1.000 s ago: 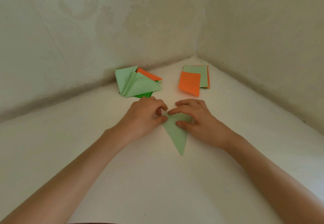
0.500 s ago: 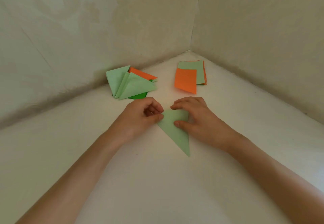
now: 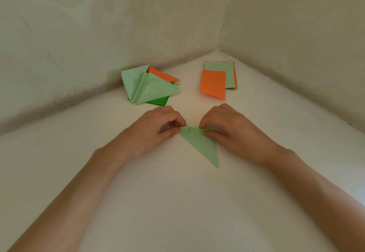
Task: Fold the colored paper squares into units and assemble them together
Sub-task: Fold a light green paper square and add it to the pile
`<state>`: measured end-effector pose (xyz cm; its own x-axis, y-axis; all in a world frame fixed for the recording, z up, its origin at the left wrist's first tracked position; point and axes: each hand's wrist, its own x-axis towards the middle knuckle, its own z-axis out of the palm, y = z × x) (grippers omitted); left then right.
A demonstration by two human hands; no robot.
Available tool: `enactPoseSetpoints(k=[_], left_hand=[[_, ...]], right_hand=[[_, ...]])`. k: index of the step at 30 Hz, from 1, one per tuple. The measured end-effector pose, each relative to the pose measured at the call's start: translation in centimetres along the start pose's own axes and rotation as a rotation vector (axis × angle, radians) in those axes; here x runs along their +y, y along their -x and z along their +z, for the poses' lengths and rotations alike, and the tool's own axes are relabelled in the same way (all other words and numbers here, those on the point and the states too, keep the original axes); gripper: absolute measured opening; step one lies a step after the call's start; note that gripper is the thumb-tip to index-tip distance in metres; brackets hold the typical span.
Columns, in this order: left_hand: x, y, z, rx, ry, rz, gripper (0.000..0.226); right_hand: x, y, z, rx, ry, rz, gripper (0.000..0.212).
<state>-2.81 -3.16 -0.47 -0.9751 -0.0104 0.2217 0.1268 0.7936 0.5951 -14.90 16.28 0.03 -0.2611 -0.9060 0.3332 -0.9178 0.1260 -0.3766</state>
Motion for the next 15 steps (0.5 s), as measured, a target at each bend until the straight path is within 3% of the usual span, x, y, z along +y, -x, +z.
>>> enactPoseSetpoints(k=[5, 10, 15], left_hand=[[-0.3, 0.2, -0.2, -0.023, -0.144, 0.136, 0.032], [-0.1, 0.8, -0.5, -0.041, -0.201, 0.15, 0.034], [0.1, 1.3, -1.0, -0.061, -0.36, 0.244, 0.038]], right_hand=[[0.5, 0.3, -0.8, -0.09, 0.05, -0.121, 0.022], [0.3, 0.8, -1.2, -0.148, -0.034, -0.077, 0.051], [-0.2, 0.6, -1.4, -0.168, -0.068, -0.045, 0.051]])
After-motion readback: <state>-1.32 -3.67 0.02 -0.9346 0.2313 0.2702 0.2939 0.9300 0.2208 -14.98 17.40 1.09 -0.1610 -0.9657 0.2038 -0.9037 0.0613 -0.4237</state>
